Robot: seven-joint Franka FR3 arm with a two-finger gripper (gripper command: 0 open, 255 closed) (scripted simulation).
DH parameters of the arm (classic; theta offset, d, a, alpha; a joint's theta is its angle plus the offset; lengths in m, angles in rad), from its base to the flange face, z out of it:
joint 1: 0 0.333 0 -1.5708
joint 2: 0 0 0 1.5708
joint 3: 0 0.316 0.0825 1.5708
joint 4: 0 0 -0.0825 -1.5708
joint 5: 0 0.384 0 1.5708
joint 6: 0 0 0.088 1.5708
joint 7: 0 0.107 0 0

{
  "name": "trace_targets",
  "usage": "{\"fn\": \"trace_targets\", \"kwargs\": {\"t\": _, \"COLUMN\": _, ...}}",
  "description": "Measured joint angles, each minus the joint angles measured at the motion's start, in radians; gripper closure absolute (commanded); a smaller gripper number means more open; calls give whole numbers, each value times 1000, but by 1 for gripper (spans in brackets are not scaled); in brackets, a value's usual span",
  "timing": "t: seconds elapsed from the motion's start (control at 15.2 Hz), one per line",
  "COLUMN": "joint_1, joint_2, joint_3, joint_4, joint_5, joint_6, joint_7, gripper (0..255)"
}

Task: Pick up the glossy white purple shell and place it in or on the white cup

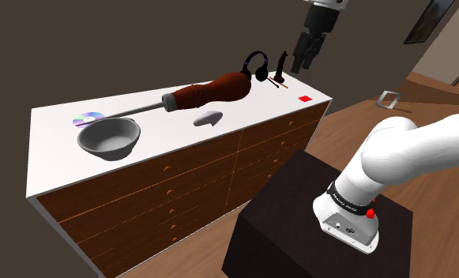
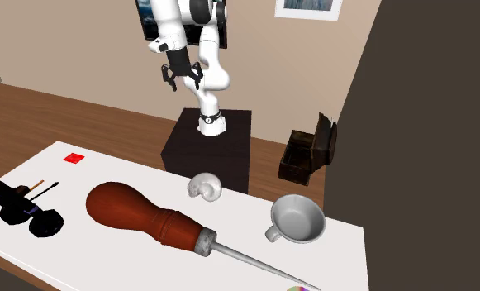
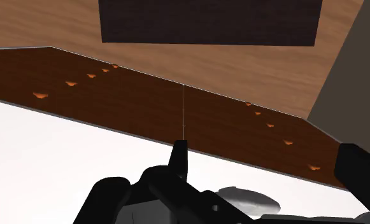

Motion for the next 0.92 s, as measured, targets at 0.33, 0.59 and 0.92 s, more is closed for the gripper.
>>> {"fn": "trace_targets", "kwargs": {"t": 0.33, "joint_1": -15, "joint_2": 75, "joint_3": 37, "joint_4": -19, "joint_5": 50, "joint_6": 90, "joint_7": 114, "gripper": 0}}
{"fn": "trace_targets", "kwargs": {"t": 0.59, "joint_1": -33, "joint_2": 170, "joint_3": 81, "joint_4": -47, "joint_5": 109, "joint_6": 213, "joint_7": 257, "gripper": 0}}
{"fn": "trace_targets", "kwargs": {"t": 0.92, "joint_1": -54, "joint_2": 344, "joint_3": 127, "joint_4": -22, "joint_5": 175, "joint_6": 369, "joint_7": 427, "gripper": 0}}
